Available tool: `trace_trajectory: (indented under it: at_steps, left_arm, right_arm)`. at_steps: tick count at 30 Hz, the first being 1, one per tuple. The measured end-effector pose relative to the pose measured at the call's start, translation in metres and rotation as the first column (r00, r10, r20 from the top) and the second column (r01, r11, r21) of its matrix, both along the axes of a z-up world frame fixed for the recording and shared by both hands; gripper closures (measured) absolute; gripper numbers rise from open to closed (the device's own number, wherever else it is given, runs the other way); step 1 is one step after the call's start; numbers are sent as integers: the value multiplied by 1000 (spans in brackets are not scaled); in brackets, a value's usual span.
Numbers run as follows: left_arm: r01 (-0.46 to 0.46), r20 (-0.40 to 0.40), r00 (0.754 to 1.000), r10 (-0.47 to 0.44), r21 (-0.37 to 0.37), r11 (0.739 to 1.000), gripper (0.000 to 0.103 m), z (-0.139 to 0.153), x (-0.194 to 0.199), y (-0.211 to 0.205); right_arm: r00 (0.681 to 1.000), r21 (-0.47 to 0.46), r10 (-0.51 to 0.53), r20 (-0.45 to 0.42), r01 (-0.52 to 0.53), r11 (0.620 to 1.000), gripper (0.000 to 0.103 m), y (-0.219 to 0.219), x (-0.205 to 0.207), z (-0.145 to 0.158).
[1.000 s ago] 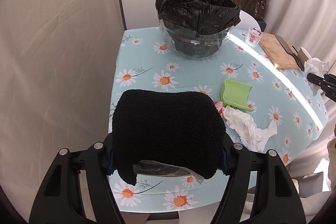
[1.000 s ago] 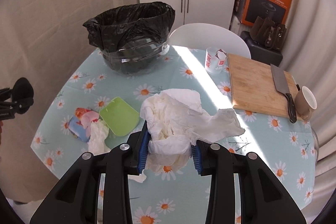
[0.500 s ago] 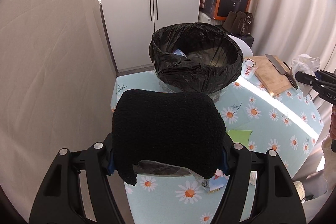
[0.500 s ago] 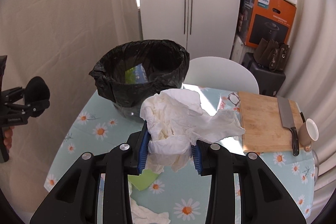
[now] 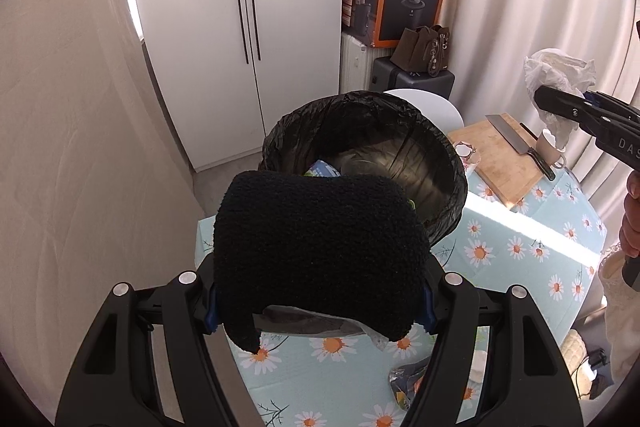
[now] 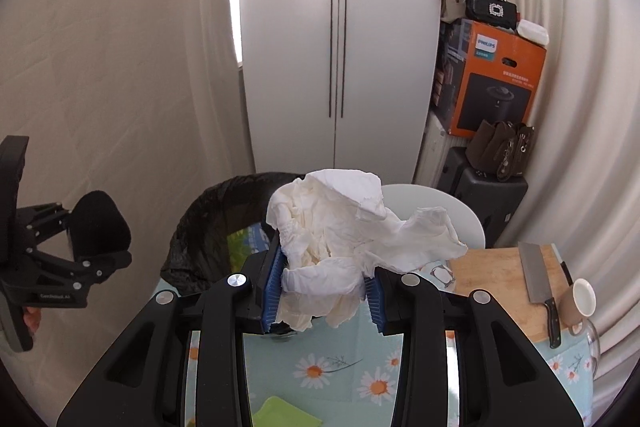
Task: Collect trash
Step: 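Carry the black cloth and white tissues up over the bin with both tools, then open both tools to drop the cloth and tissues into the bin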
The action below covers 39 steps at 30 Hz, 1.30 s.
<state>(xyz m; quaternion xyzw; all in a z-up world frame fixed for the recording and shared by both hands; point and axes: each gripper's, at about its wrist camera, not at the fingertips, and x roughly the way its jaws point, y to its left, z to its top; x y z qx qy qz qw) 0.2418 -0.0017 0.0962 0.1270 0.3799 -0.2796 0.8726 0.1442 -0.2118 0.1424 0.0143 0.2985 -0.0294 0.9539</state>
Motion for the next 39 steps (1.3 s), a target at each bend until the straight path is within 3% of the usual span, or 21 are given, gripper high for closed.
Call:
trace_trajectory:
  at_steps: [3,13,25,32,35,36,38,39]
  left_arm:
    - [15,-18,1000,-16,-32,999,34,3,19,-7]
    - [118,-26,993,-118,25,993,34,-9,74,-47]
    - [194,-134,974,-183,70,979,34,-61,144,-70]
    - [243,-164,960,-226,92,966,34,-79,160,-83]
    - [243,-135,964,-227,113,963,32,-81,160,-87]
    - [242,-130,965,-229,98,965,30,-81,160,-85]
    - [234,-106,968,-227,64,970,23,-77,158,-80]
    - [219,-88,973,-213,56,974,14,-75,157,-77]
  right_arm:
    - [1000,4,-8,-7,8,1000,70,4,14,1]
    - [998,-3,-15,-55,15,1000,69,12,69,-14]
    - [984,29,-7,-178,12,1000,69,8,143,-73]
    - [970,37,-1,-244,10,999,69,6,166,-105]
    - [968,28,-7,-252,14,1000,63,9,166,-111]
    - [969,29,-8,-248,16,999,56,9,165,-112]
    - [971,27,-17,-238,24,999,46,8,161,-109]
    - [972,16,-29,-231,34,999,39,7,158,-107]
